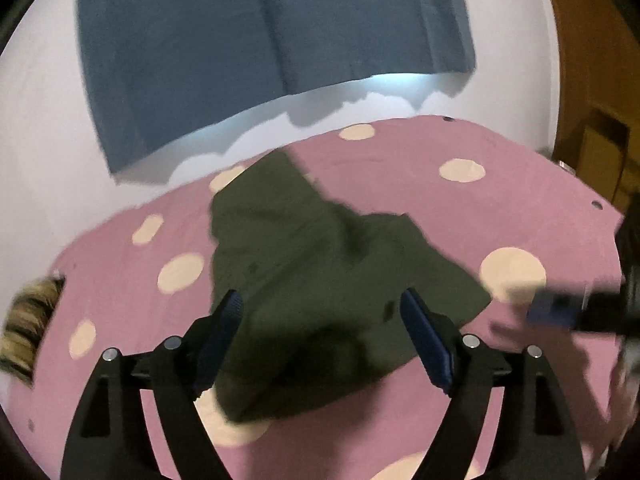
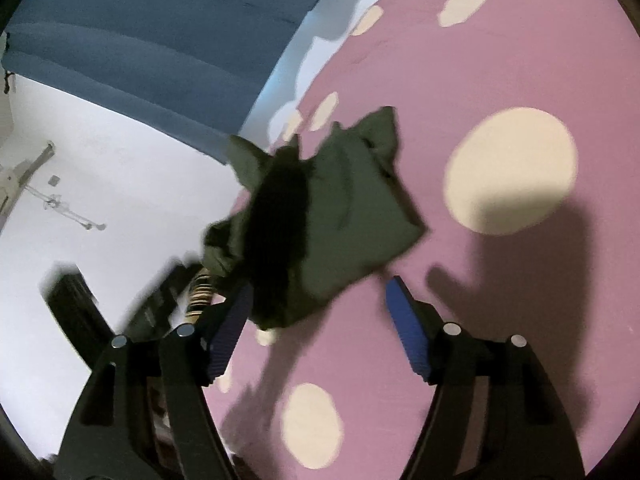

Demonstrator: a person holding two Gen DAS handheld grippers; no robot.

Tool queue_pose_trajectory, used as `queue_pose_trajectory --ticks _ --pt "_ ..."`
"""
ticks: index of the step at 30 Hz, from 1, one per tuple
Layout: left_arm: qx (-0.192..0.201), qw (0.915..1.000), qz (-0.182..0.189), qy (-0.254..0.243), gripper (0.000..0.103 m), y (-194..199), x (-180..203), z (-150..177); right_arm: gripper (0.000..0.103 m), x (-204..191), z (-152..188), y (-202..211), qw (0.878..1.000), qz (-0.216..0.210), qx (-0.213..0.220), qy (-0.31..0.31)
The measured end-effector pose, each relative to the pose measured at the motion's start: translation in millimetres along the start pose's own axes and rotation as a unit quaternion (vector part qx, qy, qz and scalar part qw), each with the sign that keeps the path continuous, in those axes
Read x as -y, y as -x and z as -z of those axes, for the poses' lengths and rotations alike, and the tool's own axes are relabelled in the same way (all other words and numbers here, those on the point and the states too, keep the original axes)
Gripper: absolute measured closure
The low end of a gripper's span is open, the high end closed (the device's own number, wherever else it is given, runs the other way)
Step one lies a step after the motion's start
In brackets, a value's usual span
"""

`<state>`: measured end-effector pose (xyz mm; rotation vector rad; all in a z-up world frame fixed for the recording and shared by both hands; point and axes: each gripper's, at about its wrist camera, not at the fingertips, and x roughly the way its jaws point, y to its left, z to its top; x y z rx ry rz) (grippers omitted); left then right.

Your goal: Fold small clothes

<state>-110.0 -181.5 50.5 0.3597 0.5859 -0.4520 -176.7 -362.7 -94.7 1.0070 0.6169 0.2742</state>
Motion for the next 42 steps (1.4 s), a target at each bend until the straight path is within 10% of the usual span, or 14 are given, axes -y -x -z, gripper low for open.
queue_pose_trajectory --ticks 8,20,22,25,35,42 --pt "-0.022 0.9981 -0.007 0.057 0.023 -27.5 -61.2 69.3 0.023 -50.7 -56.3 -69.0 0.998 -0.024 -0.058 0.009" --pt "-0.056 0.9935 -0.013 0.098 0.022 -67.2 -81.7 84.0 0.024 -86.2 -100.1 -205.6 0.977 0.102 -0.178 0.059" --pt "-0.058 0.9926 -0.008 0.106 0.022 -68.8 -84.2 83.7 0.077 -84.3 -95.8 -219.0 0.970 0.124 -0.196 0.067" --pt "-0.057 0.9911 0.001 0.120 0.022 -67.5 -91.8 85.5 0.091 -88.2 -90.8 -225.4 0.969 0.117 -0.202 0.080" --pt "0.018 0.9957 -0.012 0.091 0.016 -40.7 -79.3 70.8 0.096 -168.5 -102.7 -171.7 0.975 0.022 -0.126 0.179" --pt "0.019 0.9991 0.012 0.035 0.016 -51.9 -50.2 70.8 0.096 -59.0 -125.6 -150.9 0.989 0.023 -0.121 0.083"
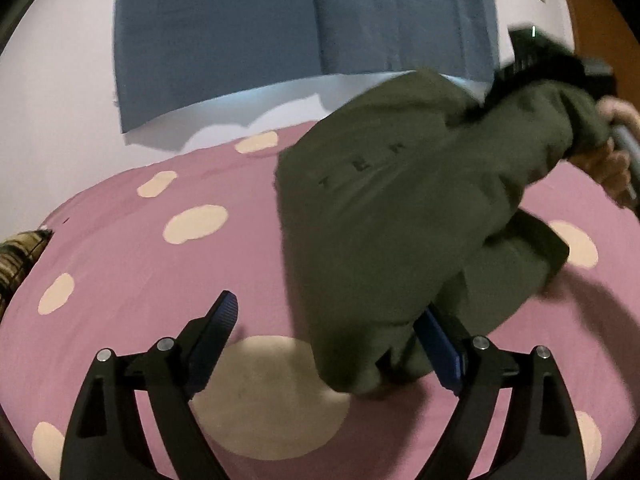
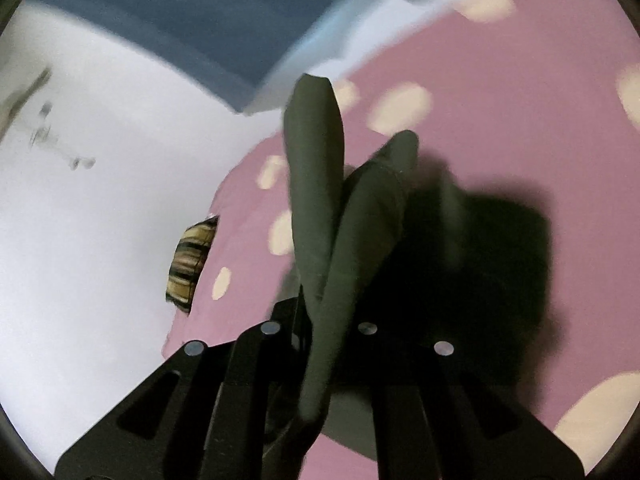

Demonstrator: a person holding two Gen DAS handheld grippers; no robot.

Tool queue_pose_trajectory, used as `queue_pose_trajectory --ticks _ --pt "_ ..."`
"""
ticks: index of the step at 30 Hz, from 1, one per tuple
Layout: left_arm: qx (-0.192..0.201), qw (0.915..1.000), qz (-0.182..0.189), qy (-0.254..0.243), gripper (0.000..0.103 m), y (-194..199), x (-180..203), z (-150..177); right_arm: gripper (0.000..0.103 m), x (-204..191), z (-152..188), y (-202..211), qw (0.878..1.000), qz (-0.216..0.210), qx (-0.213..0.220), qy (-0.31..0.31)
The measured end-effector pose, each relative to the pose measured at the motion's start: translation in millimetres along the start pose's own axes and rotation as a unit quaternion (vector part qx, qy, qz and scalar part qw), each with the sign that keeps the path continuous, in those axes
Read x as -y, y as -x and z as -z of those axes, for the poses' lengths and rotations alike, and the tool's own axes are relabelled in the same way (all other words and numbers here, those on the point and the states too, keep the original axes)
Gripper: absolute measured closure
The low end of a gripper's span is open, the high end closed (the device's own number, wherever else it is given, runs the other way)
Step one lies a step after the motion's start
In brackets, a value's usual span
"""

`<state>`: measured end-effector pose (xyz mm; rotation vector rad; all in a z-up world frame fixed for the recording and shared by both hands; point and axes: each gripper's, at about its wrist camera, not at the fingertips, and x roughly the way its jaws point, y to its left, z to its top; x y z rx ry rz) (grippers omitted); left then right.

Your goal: Fold small clothes

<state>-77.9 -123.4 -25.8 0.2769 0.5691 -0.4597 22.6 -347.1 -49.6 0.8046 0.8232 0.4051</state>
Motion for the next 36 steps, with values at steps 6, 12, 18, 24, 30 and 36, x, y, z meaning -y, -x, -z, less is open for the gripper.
queue_pose_trajectory --ticks 6,12,18,24,30,36 --pt "-0.053 0.9981 0.025 -0.022 0.016 -20.6 9.8 0.1 0.096 91.2 22.7 -21.7 0.994 -0.041 -0.004 -0.099" --pt "-0.047 0.9987 0.017 -0.011 0.016 -15.3 -2.0 2.1 0.059 85.5 23.8 0.3 0.993 -0.045 -0.003 -0.105" --pt "-0.043 0.9989 0.017 -0.007 0.016 -8.0 -1.7 7.3 0.030 58.5 55.6 59.2 0.997 -0.013 0.025 -0.079" --pt "-0.051 0.9985 0.020 0.000 0.016 -12.5 -4.9 6.0 0.030 60.9 98.8 63.8 0.994 -0.024 0.001 -0.103" --pt "-0.053 0.9985 0.011 -0.002 0.016 -13.5 -4.4 4.0 0.078 59.6 104.5 51.0 0.993 -0.048 -0.002 -0.111" --pt "-0.067 0.9976 0.017 0.001 0.016 -20.4 -3.5 5.5 0.086 47.6 106.4 57.8 0.999 0.032 0.020 -0.036"
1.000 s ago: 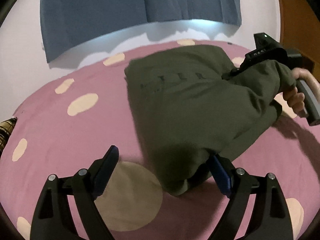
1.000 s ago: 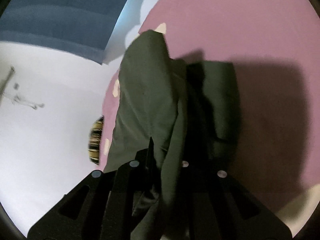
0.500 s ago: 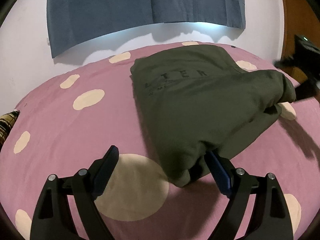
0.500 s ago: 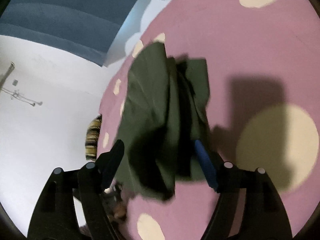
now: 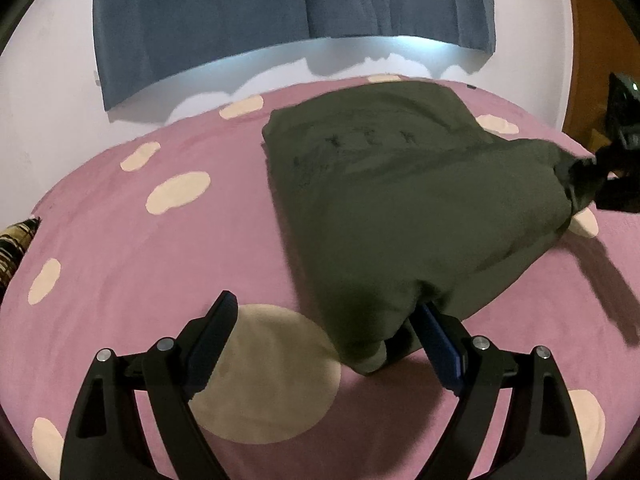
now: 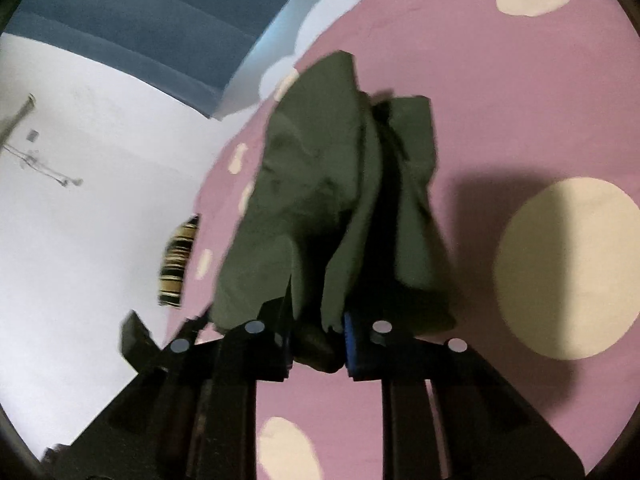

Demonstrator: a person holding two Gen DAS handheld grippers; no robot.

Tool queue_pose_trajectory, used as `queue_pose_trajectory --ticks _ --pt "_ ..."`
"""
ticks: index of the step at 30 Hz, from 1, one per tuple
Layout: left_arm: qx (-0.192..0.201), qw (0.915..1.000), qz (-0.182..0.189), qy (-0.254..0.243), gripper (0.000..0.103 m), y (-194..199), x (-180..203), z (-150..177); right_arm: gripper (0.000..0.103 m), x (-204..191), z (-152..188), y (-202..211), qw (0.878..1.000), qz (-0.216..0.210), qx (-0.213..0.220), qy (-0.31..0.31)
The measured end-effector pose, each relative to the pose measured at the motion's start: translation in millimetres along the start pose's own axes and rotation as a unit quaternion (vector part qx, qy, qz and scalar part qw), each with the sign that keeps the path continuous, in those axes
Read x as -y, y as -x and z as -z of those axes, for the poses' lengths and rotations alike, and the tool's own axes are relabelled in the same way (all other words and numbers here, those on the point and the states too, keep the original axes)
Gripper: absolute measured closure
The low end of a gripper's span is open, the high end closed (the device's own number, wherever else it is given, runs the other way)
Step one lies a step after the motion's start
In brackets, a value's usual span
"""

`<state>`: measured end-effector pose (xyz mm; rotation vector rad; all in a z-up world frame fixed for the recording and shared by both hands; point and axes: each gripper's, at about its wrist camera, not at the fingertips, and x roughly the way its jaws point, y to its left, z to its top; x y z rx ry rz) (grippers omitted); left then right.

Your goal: Fold small clothes

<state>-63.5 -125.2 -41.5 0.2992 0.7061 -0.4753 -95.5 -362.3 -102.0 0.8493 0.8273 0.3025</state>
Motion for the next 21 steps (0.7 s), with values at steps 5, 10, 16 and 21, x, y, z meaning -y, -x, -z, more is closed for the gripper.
queue_pose_trajectory --ticks 5,10,16,21 --pt "-0.082 0.9939 0.025 0.070 0.014 -30.9 -25.2 3.4 0.088 49.9 12.9 -17.3 0.999 0.001 -0.011 -0.051" --pt "-0.086 0.9924 0.035 0.080 0.013 -32.2 -27.5 4.8 0.090 64.4 17.2 -21.9 0.998 -0.019 -0.005 -0.064" --pt "-0.086 0.9921 0.037 0.083 0.013 -30.0 -28.8 6.5 0.089 62.4 13.4 -25.1 0.997 -0.025 0.003 -0.068" --pt "-0.087 0.9918 0.039 0.085 0.013 -30.8 -29.9 6.4 0.087 65.6 19.7 -15.3 0.997 -0.023 0.011 -0.074"
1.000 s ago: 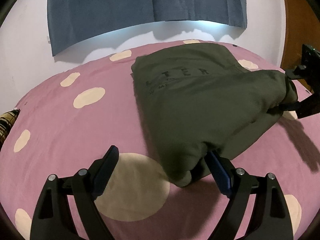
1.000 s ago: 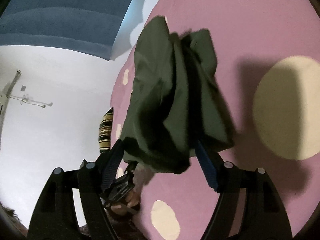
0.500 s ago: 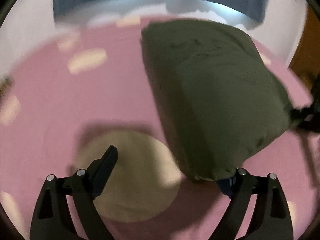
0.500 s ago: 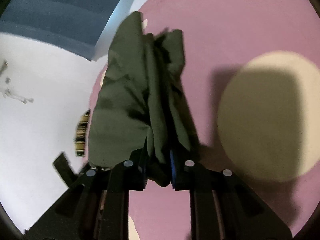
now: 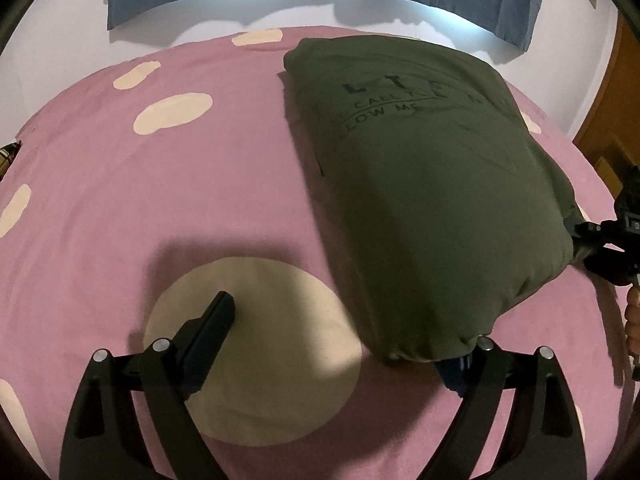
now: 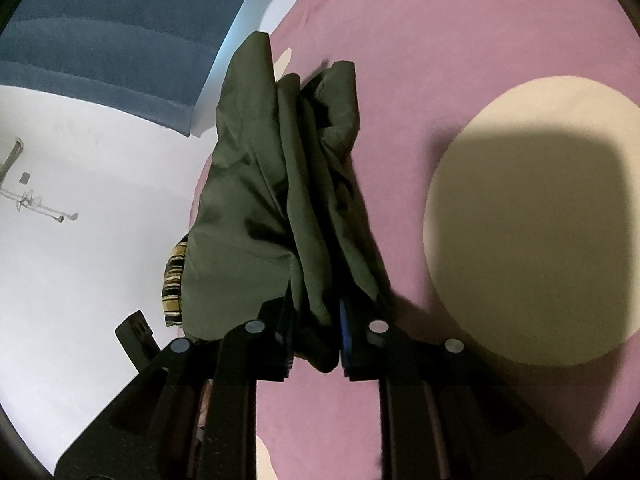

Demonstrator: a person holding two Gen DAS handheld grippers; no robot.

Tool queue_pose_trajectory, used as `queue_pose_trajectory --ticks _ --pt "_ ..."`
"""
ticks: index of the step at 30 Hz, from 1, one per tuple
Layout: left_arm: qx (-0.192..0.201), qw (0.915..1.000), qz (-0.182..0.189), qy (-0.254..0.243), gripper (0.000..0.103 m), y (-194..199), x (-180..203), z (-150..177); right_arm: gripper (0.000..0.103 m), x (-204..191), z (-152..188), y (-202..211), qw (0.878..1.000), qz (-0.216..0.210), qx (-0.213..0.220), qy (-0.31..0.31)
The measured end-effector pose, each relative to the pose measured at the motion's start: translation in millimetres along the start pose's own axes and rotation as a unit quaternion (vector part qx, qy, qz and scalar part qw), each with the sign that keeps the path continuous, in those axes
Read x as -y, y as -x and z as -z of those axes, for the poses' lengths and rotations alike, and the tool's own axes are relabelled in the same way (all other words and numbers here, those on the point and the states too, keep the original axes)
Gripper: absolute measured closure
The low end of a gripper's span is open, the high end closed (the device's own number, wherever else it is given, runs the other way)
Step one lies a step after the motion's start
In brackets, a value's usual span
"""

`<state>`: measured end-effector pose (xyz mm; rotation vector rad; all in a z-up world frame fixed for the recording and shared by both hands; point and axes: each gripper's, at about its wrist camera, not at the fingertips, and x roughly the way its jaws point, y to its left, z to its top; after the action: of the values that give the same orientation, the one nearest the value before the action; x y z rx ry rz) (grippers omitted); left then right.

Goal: Fold small clothes
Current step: 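Open the right tool and release the folded jacket, then grasp the end of the olive jacket bundle with the right tool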

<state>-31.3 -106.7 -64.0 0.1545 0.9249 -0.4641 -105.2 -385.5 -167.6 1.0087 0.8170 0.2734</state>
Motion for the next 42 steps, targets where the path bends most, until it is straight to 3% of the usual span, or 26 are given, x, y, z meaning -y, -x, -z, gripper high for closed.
queue_pose_trajectory --ticks 8,11,13,15,18,20,23,25,27,28,31,34,38,41,42 --pt "-0.002 1.0000 0.005 0.003 0.014 0.2 -1.3 -1.3 0.079 6.7 11.8 24.7 1.000 0.009 0.009 -0.008" --pt "-0.007 0.9999 0.009 -0.002 0.014 5.4 -1.4 1.1 0.070 2.3 12.7 36.2 1.000 0.024 0.017 -0.005" --pt "-0.006 0.9997 0.020 -0.010 0.014 15.3 -2.4 5.7 0.052 -1.3 12.0 46.1 0.999 0.042 0.029 -0.001" --pt "0.002 0.9993 0.032 -0.016 0.014 29.7 -6.4 9.7 0.050 -5.4 7.8 57.9 0.997 0.054 0.047 0.006" --pt "0.019 0.9983 0.053 -0.015 0.014 48.8 -13.2 3.2 0.044 -11.4 -6.5 65.0 0.998 0.036 0.060 0.008" --pt "0.021 0.9971 0.072 -0.013 0.014 51.2 -16.1 -8.3 0.040 -15.7 -23.0 63.6 0.998 0.024 0.066 0.008" --pt "-0.015 0.9921 0.125 0.002 0.014 41.9 -17.2 -27.3 0.034 -29.7 -50.9 47.5 0.997 0.024 0.066 0.027" --pt "-0.023 0.9828 0.181 0.030 0.015 46.0 -19.0 -34.7 0.030 -33.9 -68.6 35.4 0.998 0.018 0.061 0.030" --pt "-0.033 0.9681 0.246 0.030 0.015 58.4 -14.5 -38.2 0.030 -35.5 -87.6 20.2 0.998 0.010 0.047 0.031" --pt "-0.026 0.9675 0.251 0.022 0.015 64.1 -12.6 -38.7 0.029 -35.5 -95.3 13.4 0.999 0.007 0.042 0.031" --pt "0.032 0.9803 0.194 -0.025 0.015 77.1 -2.8 -49.6 0.029 -32.4 -120.2 -8.1 0.999 0.011 0.025 0.028" --pt "0.064 0.9886 0.126 -0.052 0.015 58.9 -0.6 -77.6 0.028 -26.1 -142.1 -29.6 1.000 -0.005 0.010 0.006" --pt "0.050 0.9925 0.106 -0.034 0.015 3.2 -8.2 -121.8 0.028 -23.7 -159.0 -49.9 1.000 -0.009 -0.012 -0.001" --pt "0.027 0.9929 0.115 -0.007 0.015 -32.5 -18.8 -143.5 0.027 -17.0 -167.3 -60.6 1.000 -0.016 -0.023 -0.008" --pt "0.013 0.9908 0.134 0.014 0.015 -47.8 -26.1 -151.2 0.026 -15.1 -169.6 -63.1 0.999 -0.022 -0.026 -0.012"
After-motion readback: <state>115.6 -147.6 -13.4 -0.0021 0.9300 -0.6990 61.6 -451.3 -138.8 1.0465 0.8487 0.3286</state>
